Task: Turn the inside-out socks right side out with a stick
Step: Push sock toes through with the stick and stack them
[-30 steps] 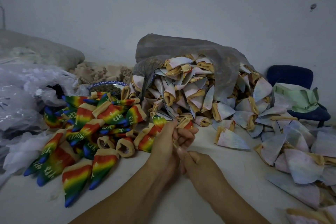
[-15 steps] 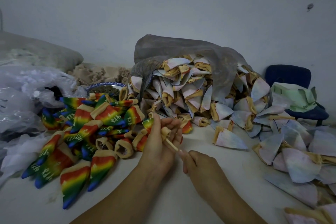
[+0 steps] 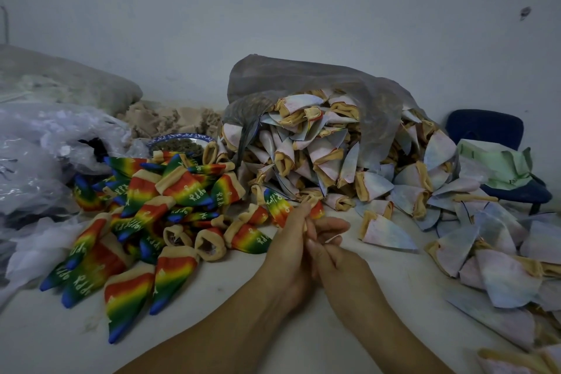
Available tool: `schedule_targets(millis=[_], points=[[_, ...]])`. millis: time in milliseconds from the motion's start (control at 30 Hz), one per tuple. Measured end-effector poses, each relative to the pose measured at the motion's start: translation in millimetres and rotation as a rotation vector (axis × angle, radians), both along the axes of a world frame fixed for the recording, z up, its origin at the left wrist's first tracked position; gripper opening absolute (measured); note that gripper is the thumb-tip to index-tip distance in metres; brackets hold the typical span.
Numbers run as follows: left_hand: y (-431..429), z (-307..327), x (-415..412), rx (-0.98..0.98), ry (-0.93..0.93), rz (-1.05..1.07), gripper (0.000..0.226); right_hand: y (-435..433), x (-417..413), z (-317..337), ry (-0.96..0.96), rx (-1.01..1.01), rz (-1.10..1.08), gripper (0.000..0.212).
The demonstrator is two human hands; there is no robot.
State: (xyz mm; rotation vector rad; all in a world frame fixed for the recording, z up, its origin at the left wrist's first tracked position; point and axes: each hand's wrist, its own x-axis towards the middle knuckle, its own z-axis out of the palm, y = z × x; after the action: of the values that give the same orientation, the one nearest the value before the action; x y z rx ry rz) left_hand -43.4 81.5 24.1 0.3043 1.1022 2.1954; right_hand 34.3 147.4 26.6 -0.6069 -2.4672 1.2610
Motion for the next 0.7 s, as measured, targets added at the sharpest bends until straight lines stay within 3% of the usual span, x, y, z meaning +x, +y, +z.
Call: schedule_targets(millis=[233, 400, 533, 700], points=[[-7.9, -0.8, -8.3, 0.083, -0.106, -0.025, 0.032, 12.4, 4.7, -3.1, 0.016, 0.232, 0.122, 0.035], [-8.7, -3.3, -16.3, 0.116, -0.178, 0.072, 0.041, 38.4, 11.8, -3.2, -0.123, 0.493, 0.130, 0.029], [-10.5, -2.0, -14.8, 0.129, -0.186, 0.047, 0.032, 56.6, 12.9, 4.1, -0.099, 0.561, -0.011, 0.036], [-12.7, 0.1, -13.5, 0.102, -0.133, 0.028, 0.039, 66.3, 16.0, 11.0, -0.079, 0.622, -0.031, 0.020]])
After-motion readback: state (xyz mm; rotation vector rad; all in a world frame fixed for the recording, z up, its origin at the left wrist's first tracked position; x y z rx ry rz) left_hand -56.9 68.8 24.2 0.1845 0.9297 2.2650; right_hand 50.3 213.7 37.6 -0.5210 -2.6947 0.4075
